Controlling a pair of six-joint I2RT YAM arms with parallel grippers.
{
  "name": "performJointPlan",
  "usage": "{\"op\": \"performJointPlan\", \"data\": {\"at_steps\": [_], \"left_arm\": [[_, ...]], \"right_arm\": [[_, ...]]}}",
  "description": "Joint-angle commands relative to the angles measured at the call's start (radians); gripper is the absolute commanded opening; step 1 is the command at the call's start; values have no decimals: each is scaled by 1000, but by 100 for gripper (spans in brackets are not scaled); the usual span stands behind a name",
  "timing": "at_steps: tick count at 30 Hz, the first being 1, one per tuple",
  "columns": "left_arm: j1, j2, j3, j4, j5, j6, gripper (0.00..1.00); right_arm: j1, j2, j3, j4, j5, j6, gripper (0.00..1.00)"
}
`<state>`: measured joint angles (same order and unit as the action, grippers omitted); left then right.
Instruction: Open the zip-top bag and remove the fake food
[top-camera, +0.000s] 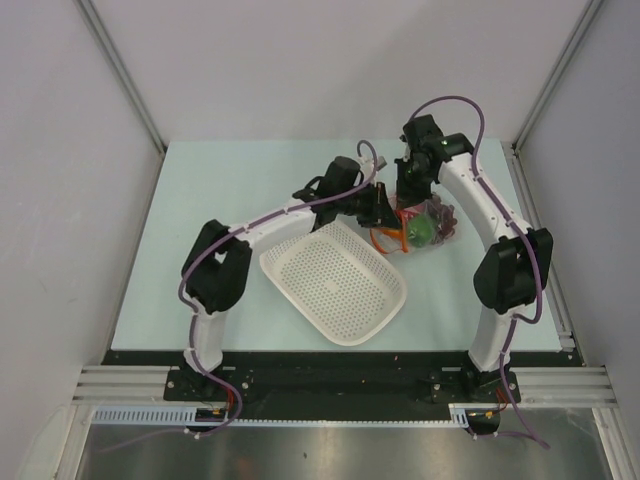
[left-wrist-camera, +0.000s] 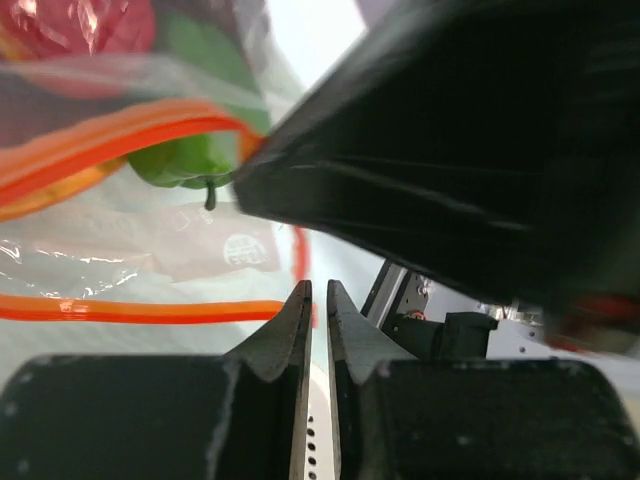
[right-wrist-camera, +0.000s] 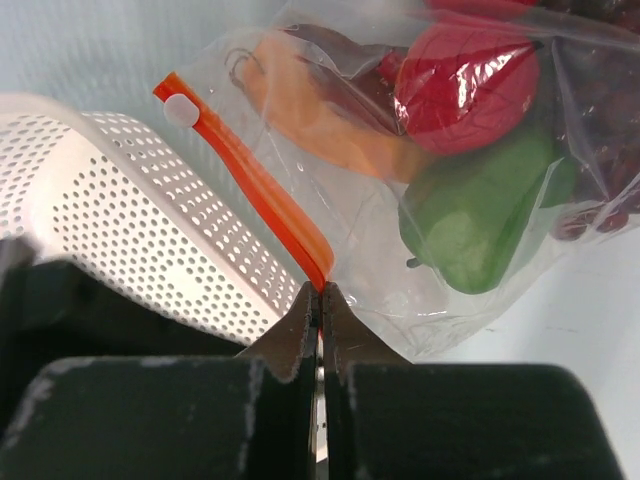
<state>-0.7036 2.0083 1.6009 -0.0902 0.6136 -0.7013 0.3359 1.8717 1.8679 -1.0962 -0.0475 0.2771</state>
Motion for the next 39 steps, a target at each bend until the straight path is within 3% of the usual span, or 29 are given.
{"op": "performJointPlan", "data": {"at_steps": [1,5,12,22,25,26,29,36,39], "left_arm": [[24,44,27,66,-44,-81,12],[24,53,-5,154,-35,-159,11],[24,133,-30,306,-12,-332,40],[27,220,66,219,-22,-380,57],[29,257,117,198,-23,-392,69],[27,263,119,198,-23,-398,80],[26,262,91,220,-29,-415,88],[12,296,103,302,-15,-481,76],[4,319,129,314,-15,-504,79]], "right_arm": [[-32,0,51,-13,-60,39,0],[-55,0,59,-10,-109,79,0],[-69,15,89,10,-257,160,0],[-95,47,152,32,-342,224,0],[-97,46,142,33,-344,223,0],[-97,44,137,35,-347,224,0],[-97,41,126,42,-347,223,0],[-92,49,119,55,-371,237,0],[-84,49,119,55,-374,243,0]]}}
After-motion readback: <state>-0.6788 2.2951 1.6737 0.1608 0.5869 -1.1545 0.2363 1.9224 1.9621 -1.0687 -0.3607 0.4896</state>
